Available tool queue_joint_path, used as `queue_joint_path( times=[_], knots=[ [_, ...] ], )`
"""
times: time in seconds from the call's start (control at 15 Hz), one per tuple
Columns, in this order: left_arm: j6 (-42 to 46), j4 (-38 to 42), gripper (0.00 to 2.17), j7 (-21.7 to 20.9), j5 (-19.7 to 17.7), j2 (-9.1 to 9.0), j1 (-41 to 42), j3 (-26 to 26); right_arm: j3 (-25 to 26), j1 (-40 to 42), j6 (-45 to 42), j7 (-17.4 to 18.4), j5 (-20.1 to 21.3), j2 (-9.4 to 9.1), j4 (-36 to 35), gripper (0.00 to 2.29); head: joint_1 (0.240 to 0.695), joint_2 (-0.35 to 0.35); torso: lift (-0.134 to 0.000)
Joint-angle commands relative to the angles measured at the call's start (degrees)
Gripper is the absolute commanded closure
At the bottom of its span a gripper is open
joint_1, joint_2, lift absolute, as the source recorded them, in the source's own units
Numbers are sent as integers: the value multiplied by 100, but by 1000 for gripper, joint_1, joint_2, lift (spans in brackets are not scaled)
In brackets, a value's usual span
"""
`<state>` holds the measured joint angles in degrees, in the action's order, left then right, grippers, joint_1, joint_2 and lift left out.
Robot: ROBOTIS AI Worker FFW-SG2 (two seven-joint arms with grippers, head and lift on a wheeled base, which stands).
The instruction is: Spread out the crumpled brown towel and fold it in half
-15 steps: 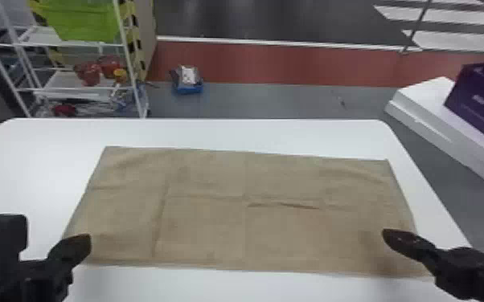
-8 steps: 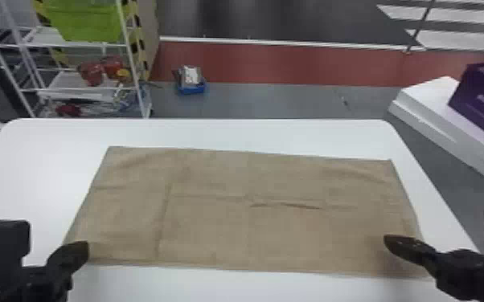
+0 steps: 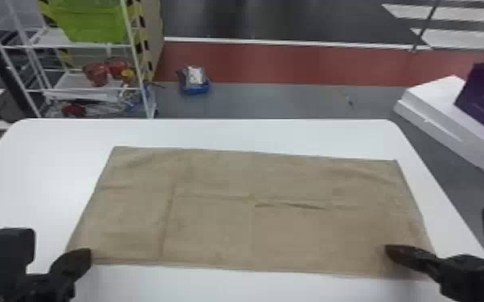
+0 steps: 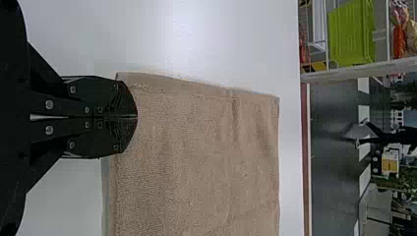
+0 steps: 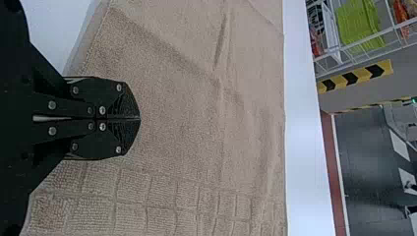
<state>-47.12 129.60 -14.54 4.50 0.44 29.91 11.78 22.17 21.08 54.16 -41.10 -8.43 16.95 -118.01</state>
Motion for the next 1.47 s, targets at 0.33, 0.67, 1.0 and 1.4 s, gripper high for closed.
queue_joint_path(
  times=[0.33,0.67,1.0,1.4],
  knots=[
    [-13,144,1777,-76,33,0,234,70,69,80,170,-206,-1,98,-20,1507,695,-60,-123],
    [22,399,1777,-128,-116,9,515,254,297,203,328,-416,17,194,-213,1507,695,-63,-123],
    [198,663,1777,-58,-248,-18,472,158,473,212,416,-469,-10,238,-310,1507,695,-83,-123],
    [163,-93,1777,-41,156,0,-144,-220,376,106,451,-416,17,203,-310,1507,695,-120,-123]
  ],
)
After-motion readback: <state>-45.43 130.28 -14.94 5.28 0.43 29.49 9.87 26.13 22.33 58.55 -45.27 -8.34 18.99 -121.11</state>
